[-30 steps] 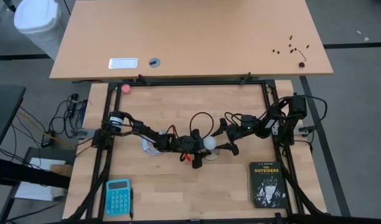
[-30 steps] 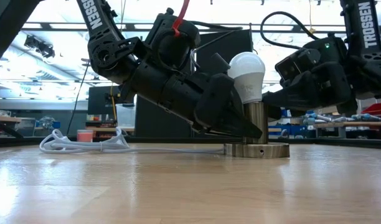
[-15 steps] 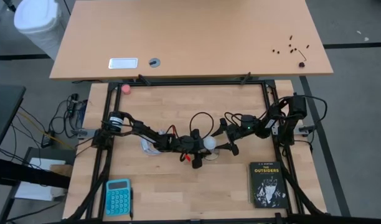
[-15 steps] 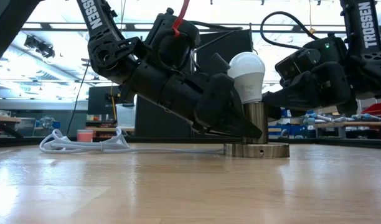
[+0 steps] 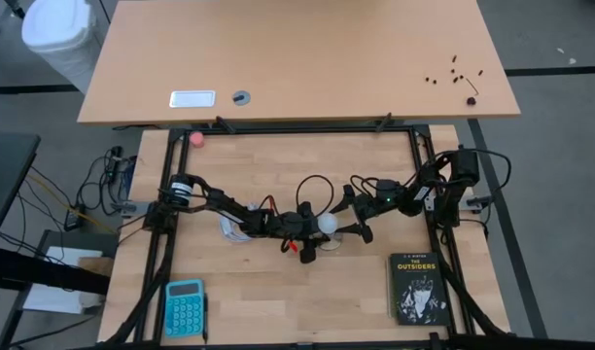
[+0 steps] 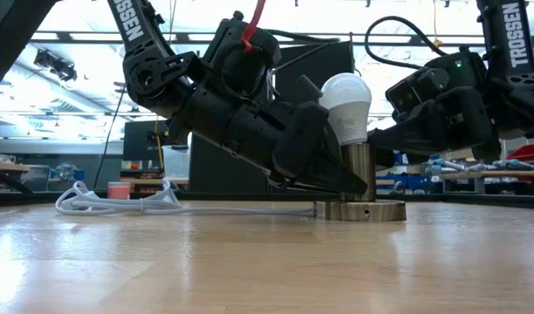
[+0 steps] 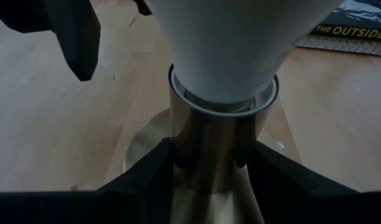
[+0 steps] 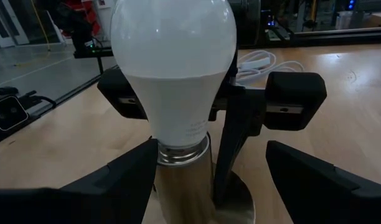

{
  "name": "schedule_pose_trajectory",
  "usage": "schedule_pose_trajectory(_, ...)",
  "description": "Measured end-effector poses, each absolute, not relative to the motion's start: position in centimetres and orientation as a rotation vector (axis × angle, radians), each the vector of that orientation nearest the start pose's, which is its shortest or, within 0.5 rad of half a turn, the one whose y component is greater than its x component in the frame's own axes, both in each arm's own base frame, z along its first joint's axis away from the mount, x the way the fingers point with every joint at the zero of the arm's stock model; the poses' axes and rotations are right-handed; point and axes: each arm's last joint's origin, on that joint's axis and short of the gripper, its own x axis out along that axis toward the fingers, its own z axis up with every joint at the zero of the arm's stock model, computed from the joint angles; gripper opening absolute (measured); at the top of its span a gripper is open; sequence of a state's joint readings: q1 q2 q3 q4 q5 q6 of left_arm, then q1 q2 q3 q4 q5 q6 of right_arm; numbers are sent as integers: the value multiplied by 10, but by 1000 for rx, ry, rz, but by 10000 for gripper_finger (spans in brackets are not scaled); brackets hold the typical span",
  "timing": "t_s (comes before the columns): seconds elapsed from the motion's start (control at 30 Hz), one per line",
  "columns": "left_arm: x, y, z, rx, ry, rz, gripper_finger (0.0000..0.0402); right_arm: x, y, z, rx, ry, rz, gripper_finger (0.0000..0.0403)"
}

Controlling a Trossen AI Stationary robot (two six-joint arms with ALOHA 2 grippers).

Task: Screw lightbulb
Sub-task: Insert the white lightbulb into the silver lamp

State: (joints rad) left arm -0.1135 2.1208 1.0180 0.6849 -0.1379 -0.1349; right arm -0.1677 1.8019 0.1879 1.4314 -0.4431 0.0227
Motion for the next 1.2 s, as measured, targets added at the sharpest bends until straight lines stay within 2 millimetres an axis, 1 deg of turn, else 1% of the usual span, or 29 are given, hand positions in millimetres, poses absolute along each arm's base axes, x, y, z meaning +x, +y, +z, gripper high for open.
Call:
schedule_pose_trajectory(0.6, 408, -42, 98, -81, 414, 53, 188, 221, -26, 95, 152, 200, 258, 309)
schedule_pose_trajectory(1.07, 408, -42, 98, -81, 412, 53, 188, 221, -25, 95, 152, 199, 259, 309)
schedule_pose_trajectory(1.2, 408, -42, 98, -80, 413, 53, 188, 221, -23, 95, 142, 198, 268, 309)
